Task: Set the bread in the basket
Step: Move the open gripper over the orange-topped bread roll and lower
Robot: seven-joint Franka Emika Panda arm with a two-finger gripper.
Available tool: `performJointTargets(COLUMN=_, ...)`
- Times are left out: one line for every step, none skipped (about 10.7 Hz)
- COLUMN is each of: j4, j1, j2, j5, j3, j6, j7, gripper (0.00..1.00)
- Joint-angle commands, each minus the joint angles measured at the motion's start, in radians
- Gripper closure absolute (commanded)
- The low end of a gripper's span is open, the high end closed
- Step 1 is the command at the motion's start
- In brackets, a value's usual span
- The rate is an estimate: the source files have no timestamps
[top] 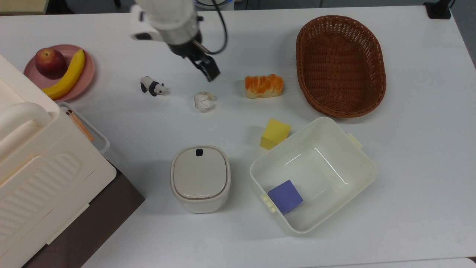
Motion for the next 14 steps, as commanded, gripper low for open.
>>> performJointTargets(j4=-0.194, j1=0.071, j2=-0.074, j5=0.016, j3=-0.008, j6=0.108, j7=0.088, gripper=0.00)
performJointTargets(j4=-0.248, j1=0.074, j2=-0.076, j5=0.022, j3=-0.007, j6=0.161, j7=0.102, gripper=0.00)
performJointTargets(j4=-0.279, j1=0.108, j2=-0.071, j5=0.057, j3=-0.008, j6=0.219, j7=0.104, gripper=0.00)
performJointTargets(j4=-0.290, j1=0.125, j2=-0.062, j5=0.087, j3=-0.008, j6=0.278, j7=0.110, gripper=0.00)
performJointTargets(j4=-0.288, j1=0.130, j2=-0.059, j5=0.092, j3=-0.008, j6=0.309, j7=0.139, gripper=0.00)
performJointTargets(j4=-0.285, j1=0.140, j2=-0.047, j5=0.095, j3=-0.007, j6=0.335, j7=0.168, gripper=0.00)
performJointTargets(j4=-0.284, j1=0.174, j2=-0.030, j5=0.103, j3=-0.008, j6=0.371, j7=0.206, gripper=0.00)
performJointTargets(j4=-0.288, j1=0.200, j2=-0.009, j5=0.103, j3=-0.008, j6=0.394, j7=0.228, gripper=0.00)
performJointTargets(j4=-0.290, j1=0.235, j2=0.005, j5=0.105, j3=-0.008, j6=0.413, j7=0.255, gripper=0.00)
performJointTargets(j4=-0.288, j1=0.264, j2=0.021, j5=0.105, j3=-0.008, j6=0.433, j7=0.288, gripper=0.00)
performJointTargets(j4=-0.284, j1=0.295, j2=0.041, j5=0.105, j3=-0.008, j6=0.444, j7=0.309, gripper=0.00)
performJointTargets(j4=-0.282, j1=0.323, j2=0.053, j5=0.105, j3=-0.008, j6=0.448, j7=0.322, gripper=0.00)
performJointTargets(j4=-0.284, j1=0.334, j2=0.059, j5=0.105, j3=-0.008, j6=0.447, j7=0.328, gripper=0.00)
performJointTargets(j4=-0.285, j1=0.338, j2=0.061, j5=0.105, j3=-0.008, j6=0.445, j7=0.326, gripper=0.00)
